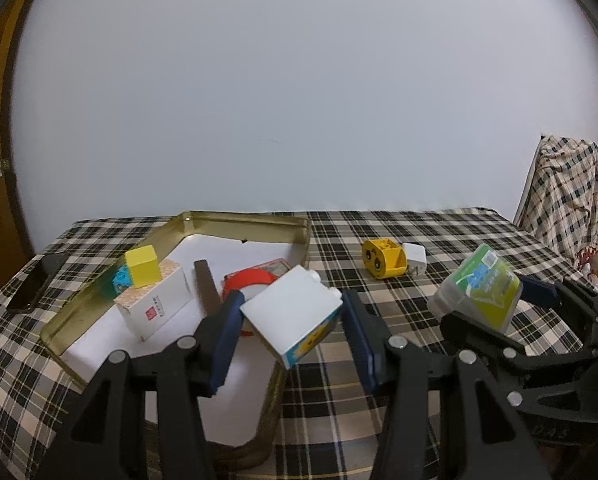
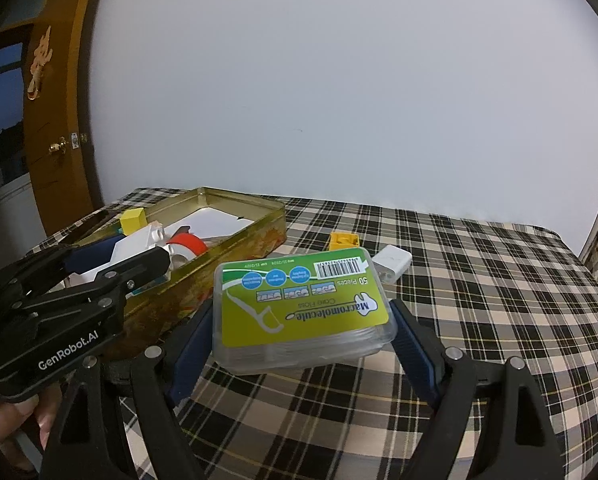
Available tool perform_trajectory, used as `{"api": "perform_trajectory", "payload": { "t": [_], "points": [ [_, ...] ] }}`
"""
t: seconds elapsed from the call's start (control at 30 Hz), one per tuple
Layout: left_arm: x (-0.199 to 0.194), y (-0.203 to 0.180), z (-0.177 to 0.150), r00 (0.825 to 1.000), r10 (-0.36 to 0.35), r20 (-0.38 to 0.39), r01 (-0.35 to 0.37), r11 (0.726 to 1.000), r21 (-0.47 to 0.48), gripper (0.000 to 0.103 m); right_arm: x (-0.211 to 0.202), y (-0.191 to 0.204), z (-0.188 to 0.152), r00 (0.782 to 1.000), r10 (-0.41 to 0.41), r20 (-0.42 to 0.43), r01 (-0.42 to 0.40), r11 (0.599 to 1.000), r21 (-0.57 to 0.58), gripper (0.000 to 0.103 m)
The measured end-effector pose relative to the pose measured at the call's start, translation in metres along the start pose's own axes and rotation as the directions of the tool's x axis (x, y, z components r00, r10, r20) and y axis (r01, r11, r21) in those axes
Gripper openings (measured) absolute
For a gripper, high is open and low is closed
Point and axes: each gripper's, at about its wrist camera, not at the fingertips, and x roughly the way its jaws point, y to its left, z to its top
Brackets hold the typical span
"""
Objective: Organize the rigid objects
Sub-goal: 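Carry the white sunflower block over the tray while the right gripper carries the green box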
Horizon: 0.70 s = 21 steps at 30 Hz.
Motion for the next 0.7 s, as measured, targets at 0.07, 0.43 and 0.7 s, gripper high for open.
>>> {"api": "perform_trajectory", "payload": {
  "t": [0.07,0.43,0.7],
  "points": [
    [-0.002,0.003,0.000,1.000,0.006,0.007,-0.006,1.000,-0.003,0.050,0.000,0.002,0.000,1.000,0.002,0.003,-0.002,1.000,0.001,0.085],
    [-0.007,0.020,-0.001,0.999,0.029,0.018,-0.028,0.999,-0.031,0.050,0.001,0.019,0.002,1.000,0.027,0.008,-0.027,1.000,-0.014,0.085],
    [-0.011,0.032,-0.002,0.999,0.036,0.025,-0.035,0.998,-0.054,0.050,0.004,0.032,0.003,0.999,0.043,0.009,-0.043,0.999,-0.026,0.085]
  ]
}}
